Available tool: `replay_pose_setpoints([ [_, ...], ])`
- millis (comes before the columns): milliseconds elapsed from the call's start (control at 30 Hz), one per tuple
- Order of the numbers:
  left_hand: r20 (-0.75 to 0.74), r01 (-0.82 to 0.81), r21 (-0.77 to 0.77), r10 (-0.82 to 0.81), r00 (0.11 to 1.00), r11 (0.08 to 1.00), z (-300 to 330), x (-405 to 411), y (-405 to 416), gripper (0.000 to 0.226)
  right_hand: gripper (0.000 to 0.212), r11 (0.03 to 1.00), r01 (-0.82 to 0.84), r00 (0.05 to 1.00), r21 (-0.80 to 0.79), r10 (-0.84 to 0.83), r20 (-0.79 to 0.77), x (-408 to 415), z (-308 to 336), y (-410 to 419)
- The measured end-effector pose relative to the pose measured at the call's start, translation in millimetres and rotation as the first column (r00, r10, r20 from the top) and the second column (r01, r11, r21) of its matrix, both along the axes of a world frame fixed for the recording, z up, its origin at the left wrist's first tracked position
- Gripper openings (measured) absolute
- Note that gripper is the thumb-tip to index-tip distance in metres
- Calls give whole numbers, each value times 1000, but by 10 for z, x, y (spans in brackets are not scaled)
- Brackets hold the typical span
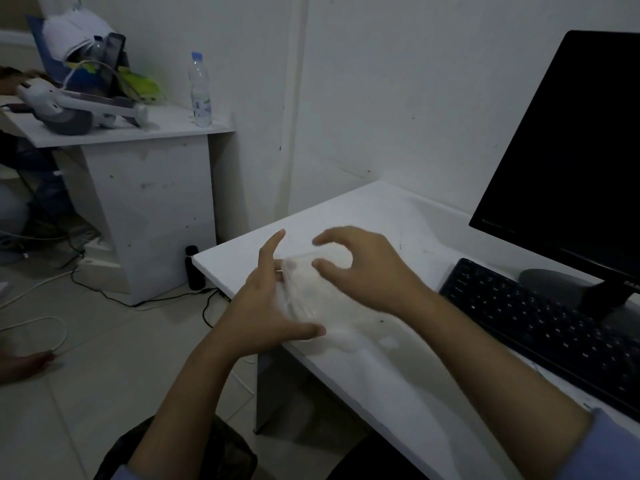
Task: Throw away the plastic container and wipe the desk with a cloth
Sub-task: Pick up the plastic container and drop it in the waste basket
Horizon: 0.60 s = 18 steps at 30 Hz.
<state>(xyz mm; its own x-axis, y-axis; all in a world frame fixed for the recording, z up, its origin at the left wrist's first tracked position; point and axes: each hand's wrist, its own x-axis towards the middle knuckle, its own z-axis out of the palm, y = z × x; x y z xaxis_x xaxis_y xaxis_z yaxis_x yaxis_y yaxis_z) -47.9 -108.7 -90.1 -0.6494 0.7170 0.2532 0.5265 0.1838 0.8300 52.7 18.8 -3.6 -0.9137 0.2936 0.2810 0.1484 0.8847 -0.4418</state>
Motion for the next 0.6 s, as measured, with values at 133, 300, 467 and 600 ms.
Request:
replay_pose_setpoints([
  [133, -7, -10, -9, 10, 1000, 1000, -15, -13, -4, 127, 54, 961, -114, 969, 253, 52, 241, -104, -142, 387],
  [300, -11, -28, -24, 28, 1000, 999, -9, 3, -10, 125, 52, 993, -55, 961, 102, 25, 277, -111, -347, 459],
  [467, 7, -38, -38, 38, 999, 999, 4, -7, -15, 127, 57, 992, 38, 957, 123, -72, 281, -174, -349, 304],
  [600, 15, -34, -58, 35, 999, 998, -10, -12, -15, 126, 54, 995, 33, 959, 96, -59, 278, -157, -284, 342],
])
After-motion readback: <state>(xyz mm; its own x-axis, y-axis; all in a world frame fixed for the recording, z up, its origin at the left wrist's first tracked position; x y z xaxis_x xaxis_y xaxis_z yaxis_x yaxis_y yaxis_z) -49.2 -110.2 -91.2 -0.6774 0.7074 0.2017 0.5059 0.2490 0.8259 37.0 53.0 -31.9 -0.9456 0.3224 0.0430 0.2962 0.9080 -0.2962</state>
